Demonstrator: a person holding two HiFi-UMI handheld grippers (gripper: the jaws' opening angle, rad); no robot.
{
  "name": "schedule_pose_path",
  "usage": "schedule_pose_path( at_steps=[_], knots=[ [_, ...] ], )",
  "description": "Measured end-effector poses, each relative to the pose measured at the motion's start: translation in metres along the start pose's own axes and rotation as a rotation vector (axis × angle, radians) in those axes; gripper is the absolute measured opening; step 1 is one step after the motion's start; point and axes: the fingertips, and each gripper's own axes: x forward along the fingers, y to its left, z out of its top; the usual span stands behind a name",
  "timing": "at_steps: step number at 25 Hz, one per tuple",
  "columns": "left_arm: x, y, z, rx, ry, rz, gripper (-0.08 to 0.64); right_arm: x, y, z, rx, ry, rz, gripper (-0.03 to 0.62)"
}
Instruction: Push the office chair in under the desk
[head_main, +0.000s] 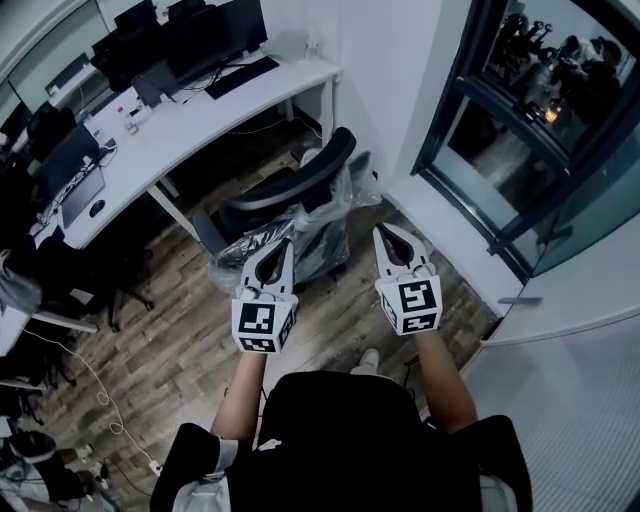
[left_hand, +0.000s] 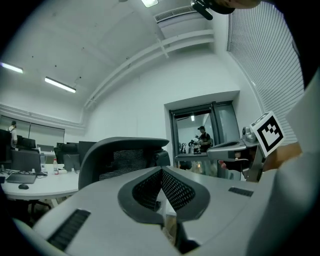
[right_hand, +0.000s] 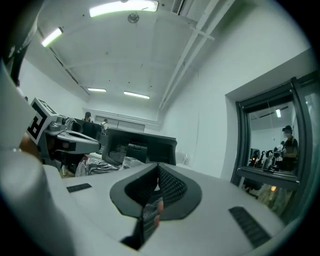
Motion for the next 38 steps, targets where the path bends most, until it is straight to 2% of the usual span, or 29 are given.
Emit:
schedule_pose_path(
  at_steps=[10, 23, 26, 31, 38],
  knots=[
    [0.010, 0.001, -0.006, -0.042, 0.023, 0.169, 0.015, 0.036, -0.021, -0.008, -0.024, -0.024, 0.157, 0.023],
    [-0.004, -0.009, -0.025, -0.021, 0.065, 0.353, 0.015, 0.053, -0.016, -0.022, -0.107, -0.044, 0.330, 0.025],
    [-0.010, -0.005, -0.029, 0.000, 0.089, 0.390, 0.015, 0.054, -0.012, -0.027, -0.154, -0.040, 0.377, 0.025],
    [-0.003, 0.000, -0.030, 0.036, 0.135, 0.394, 0.015, 0.068, -0.017, -0.032, -0.220, -0.024, 0.421, 0.025],
    [0.003, 0.017, -0.034, 0.072, 0.176, 0.395, 0.015, 0.080, -0.002, -0.034, -0.320, -0.026, 0.468, 0.026]
  ],
)
